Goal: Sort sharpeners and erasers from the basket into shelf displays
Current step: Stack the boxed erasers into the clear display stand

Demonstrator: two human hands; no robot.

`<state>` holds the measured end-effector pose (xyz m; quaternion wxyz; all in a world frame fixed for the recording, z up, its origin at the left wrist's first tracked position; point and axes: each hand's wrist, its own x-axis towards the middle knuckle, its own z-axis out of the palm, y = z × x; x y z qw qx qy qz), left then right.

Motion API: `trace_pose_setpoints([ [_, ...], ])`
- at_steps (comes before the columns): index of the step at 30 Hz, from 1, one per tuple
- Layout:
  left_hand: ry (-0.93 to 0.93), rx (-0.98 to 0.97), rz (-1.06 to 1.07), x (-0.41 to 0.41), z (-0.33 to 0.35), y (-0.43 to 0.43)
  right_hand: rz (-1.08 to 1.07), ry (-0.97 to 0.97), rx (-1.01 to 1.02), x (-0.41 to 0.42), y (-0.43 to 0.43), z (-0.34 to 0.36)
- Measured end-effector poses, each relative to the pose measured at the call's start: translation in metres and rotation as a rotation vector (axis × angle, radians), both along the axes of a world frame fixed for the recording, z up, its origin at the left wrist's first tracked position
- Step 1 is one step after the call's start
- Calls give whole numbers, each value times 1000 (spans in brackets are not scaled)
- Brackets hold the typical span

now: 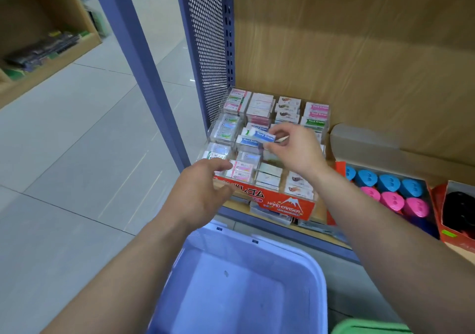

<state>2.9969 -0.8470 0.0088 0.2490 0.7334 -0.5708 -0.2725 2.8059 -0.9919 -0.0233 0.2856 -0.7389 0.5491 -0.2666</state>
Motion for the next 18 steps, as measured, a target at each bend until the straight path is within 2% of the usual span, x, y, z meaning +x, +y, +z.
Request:
trace_pose_setpoints([
  [3,-69,19,-24,8,-4,1,-15,218,-150,20,-38,-8],
  [5,-65,31,-16,10,-6,1,-2,303,-179,30,-54,-15],
  [12,-36,82,-39,8,-8,0,54,440,-214,35,-58,-25],
  [16,-26,90,-79,-7,1,1,82,546,-180,23,-39,-2],
  [18,1,112,-98,-19,9,4,77,540,-182,8,-19,10],
])
